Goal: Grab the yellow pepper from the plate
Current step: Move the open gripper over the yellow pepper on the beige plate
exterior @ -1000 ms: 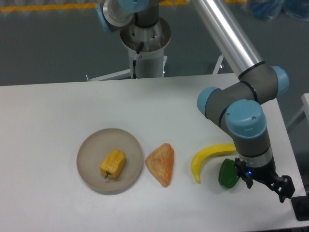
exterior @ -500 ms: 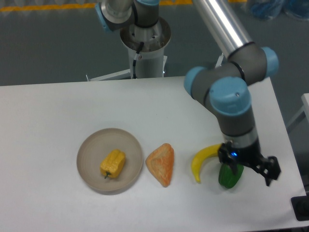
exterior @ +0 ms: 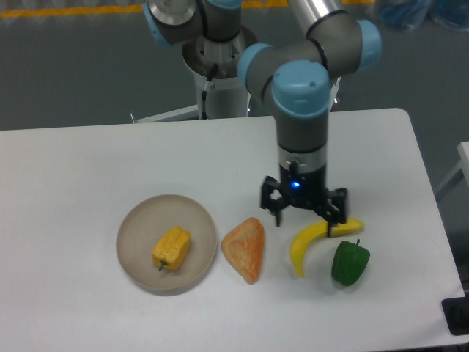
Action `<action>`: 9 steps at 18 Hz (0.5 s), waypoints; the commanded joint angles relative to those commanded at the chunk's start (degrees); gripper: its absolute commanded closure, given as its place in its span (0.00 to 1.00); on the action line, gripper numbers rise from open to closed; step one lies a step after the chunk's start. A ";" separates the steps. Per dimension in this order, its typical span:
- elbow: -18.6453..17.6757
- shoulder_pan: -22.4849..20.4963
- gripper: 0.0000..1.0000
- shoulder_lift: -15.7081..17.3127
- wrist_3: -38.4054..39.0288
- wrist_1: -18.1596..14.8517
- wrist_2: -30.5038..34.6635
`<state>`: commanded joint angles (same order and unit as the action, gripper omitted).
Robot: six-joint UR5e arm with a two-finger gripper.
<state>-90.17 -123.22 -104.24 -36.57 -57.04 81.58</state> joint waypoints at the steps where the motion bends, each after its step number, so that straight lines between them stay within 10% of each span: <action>1: -0.87 0.17 0.00 0.61 0.88 -0.09 -1.84; 9: -8.61 8.34 0.00 0.36 3.79 4.03 -4.33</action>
<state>-98.78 -114.89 -103.88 -32.78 -53.01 77.25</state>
